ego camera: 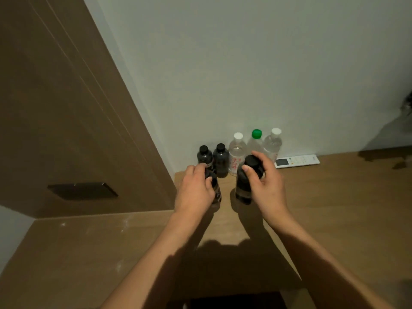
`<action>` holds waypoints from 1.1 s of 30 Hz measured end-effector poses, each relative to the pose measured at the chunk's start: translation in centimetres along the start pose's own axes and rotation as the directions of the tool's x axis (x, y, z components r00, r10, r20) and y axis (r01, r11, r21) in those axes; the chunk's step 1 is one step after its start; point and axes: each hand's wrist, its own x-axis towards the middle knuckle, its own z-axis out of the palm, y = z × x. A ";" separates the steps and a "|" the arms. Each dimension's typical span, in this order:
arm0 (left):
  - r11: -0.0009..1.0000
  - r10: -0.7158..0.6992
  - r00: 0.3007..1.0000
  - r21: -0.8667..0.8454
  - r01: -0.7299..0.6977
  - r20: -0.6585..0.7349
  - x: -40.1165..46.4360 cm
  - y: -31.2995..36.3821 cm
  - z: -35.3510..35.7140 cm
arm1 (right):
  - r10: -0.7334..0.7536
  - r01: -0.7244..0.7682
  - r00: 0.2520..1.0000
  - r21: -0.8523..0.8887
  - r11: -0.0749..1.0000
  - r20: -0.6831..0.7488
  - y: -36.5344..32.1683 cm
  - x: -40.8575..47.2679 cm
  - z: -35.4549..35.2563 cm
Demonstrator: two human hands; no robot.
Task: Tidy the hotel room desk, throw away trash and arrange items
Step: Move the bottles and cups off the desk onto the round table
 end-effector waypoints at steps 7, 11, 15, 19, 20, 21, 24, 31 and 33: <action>0.970 0.240 0.963 -0.053 -0.235 0.119 -0.6 4.7 2.9 | 0.083 -0.108 0.953 -0.070 0.992 -0.291 0.9 -4.7 -4.9; 0.935 0.354 0.914 -0.090 -0.343 0.198 -2.9 8.9 5.4 | 0.132 -0.192 0.898 -0.104 0.976 -0.421 1.6 -8.2 -8.8; 0.889 0.457 0.852 -0.158 -0.430 0.254 -6.4 13.4 7.8 | 0.183 -0.277 0.817 -0.095 0.956 -0.546 2.3 -12.1 -13.6; 0.827 0.563 0.765 -0.212 -0.521 0.313 -10.4 18.5 10.4 | 0.221 -0.345 0.710 -0.057 0.937 -0.669 3.6 -16.8 -18.9; 0.812 0.584 0.744 -0.222 -0.540 0.325 -11.7 20.0 11.1 | 0.231 -0.357 0.681 -0.040 0.933 -0.695 3.9 -18.1 -20.4; 0.795 0.606 0.721 -0.230 -0.561 0.335 -13.1 21.5 11.8 | 0.238 -0.368 0.649 -0.025 0.929 -0.722 4.2 -19.4 -22.0; 0.753 0.656 0.659 -0.262 -0.604 0.367 -17.5 26.1 13.9 | 0.236 -0.388 0.563 -0.001 0.922 -0.792 4.9 -23.6 -26.9; 0.655 0.744 0.506 -0.331 -0.679 0.435 -27.9 35.5 18.0 | 0.221 -0.451 0.378 0.030 0.892 -0.899 6.7 -33.9 -37.9; 0.614 0.775 0.460 -0.349 -0.708 0.433 -30.6 37.8 18.9 | 0.221 -0.453 0.338 0.048 0.890 -0.915 7.2 -36.1 -40.4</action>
